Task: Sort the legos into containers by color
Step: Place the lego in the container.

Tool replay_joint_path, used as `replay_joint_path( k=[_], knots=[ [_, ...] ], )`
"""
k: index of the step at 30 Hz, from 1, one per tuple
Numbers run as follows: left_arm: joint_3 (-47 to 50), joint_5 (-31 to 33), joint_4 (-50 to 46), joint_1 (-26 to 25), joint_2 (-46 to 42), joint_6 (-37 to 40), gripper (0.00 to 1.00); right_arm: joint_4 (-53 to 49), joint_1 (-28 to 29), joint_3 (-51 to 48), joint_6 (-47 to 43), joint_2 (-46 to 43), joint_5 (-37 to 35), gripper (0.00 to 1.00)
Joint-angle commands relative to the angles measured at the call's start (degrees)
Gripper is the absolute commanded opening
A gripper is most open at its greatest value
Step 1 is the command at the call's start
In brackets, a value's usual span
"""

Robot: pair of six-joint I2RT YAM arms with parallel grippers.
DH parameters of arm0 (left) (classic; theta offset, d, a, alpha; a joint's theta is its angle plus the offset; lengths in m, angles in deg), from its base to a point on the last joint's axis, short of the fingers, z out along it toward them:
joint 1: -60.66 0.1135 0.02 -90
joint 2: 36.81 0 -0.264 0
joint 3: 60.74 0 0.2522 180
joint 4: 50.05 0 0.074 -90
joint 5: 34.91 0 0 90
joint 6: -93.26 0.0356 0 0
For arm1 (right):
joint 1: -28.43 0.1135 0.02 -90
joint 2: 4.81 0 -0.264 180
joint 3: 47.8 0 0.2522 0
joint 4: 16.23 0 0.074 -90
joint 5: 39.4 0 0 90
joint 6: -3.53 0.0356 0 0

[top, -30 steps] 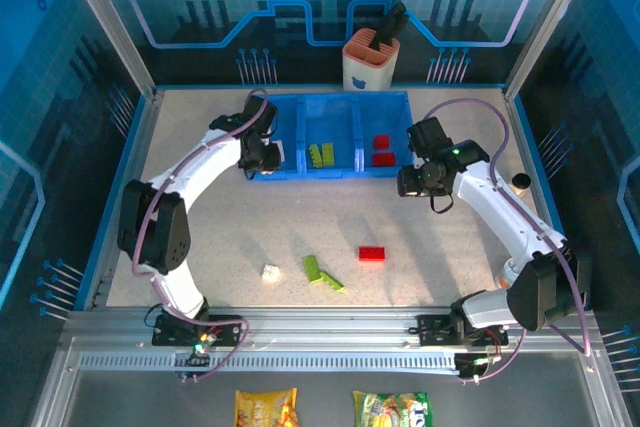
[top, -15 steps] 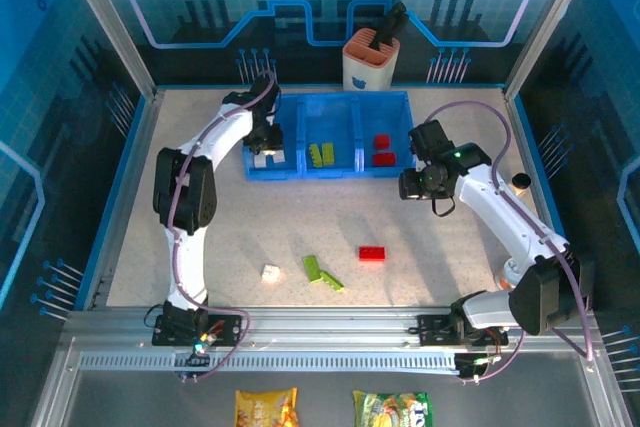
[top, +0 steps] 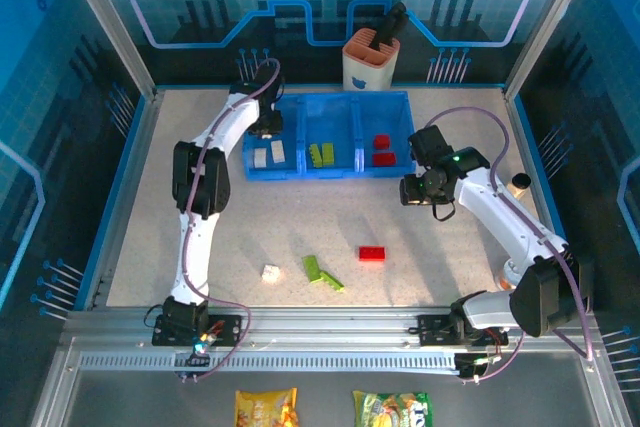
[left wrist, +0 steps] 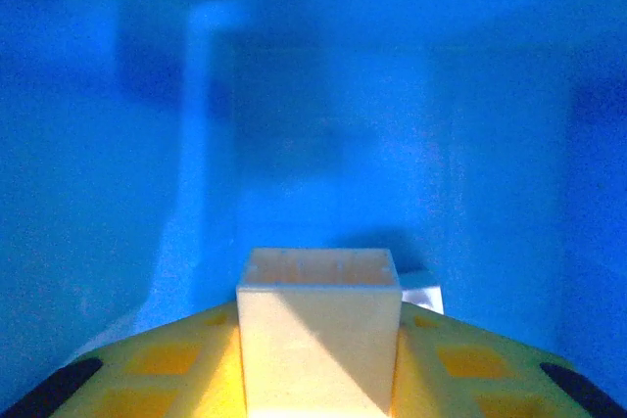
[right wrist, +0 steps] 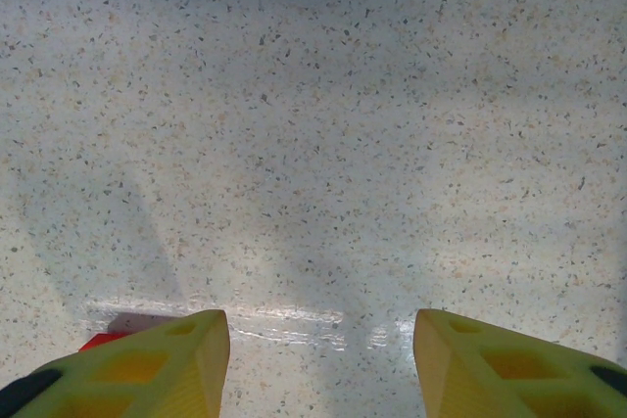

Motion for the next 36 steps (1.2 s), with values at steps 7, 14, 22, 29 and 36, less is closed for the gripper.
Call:
replay_joint_path(
  k=[7,14,22,29,36],
  knots=[
    [-3.79,1.79,-2.45,0.67,3.79,1.26,0.41,-0.35,0.47,-0.81,0.04,-1.64,-0.51,0.54],
    [-4.73,1.23,-3.14,0.72,3.44,1.42,0.44,-0.67,0.47,0.18,0.0,-1.65,-0.36,0.54],
    [-3.86,-1.66,-4.36,0.41,-0.38,0.39,0.43,-0.94,0.55,0.57,0.13,-2.07,0.14,0.54],
    [3.31,-4.91,-4.39,-0.08,-7.65,-0.98,0.43,-1.02,1.23,-0.05,0.71,-2.89,1.24,0.54],
    [16.99,-8.37,-1.83,-0.9,-18.31,-3.16,0.44,-1.46,4.16,-0.89,1.72,-2.77,1.13,0.54]
  ],
)
